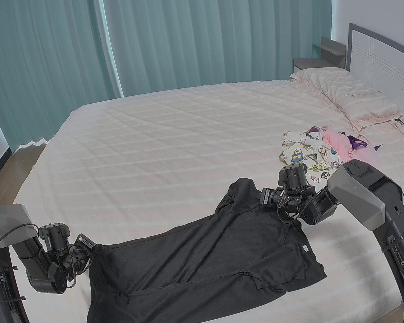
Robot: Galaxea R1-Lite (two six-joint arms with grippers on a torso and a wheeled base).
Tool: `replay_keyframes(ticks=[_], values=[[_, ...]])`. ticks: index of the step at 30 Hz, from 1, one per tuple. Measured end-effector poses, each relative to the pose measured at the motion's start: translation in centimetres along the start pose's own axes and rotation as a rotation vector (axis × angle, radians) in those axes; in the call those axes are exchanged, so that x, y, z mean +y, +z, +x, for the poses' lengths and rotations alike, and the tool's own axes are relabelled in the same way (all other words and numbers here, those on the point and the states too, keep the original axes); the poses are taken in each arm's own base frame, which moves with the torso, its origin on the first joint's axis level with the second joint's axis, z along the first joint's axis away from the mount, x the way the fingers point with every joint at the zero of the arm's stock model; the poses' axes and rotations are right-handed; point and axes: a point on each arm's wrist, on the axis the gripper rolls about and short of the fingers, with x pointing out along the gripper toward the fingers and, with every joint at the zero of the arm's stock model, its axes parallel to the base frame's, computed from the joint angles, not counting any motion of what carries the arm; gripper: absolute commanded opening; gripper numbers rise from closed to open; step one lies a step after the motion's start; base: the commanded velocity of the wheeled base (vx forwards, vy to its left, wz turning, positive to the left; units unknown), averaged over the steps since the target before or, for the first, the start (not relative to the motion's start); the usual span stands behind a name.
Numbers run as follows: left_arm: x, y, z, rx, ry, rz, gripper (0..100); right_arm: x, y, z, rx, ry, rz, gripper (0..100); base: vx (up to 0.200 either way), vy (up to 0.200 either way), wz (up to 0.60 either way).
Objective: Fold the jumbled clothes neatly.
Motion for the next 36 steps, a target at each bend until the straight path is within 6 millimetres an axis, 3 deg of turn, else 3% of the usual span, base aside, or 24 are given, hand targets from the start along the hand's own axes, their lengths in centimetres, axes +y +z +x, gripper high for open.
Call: replay_keyframes(ticks=[8, 22, 36], values=[[0.0, 0.1, -0.1, -0.004, 0.001, 0.0, 0, -0.3, 0.4, -0.1, -0.027, -0.028, 0.035, 0, 0.0, 0.0, 0.0], [0.1, 2.6, -0.9, -0.086, -0.012, -0.021, 0, 0.4, 1.8, -2.0, -0.149, -0.087, 0.068, 0, 0.0, 0.0, 0.0], [0.2, 3.9, -1.8, -0.127, -0.013, -0.021, 0, 1.0, 1.8, -0.4, -0.211, -0.096, 0.032, 0, 0.0, 0.0, 0.0]])
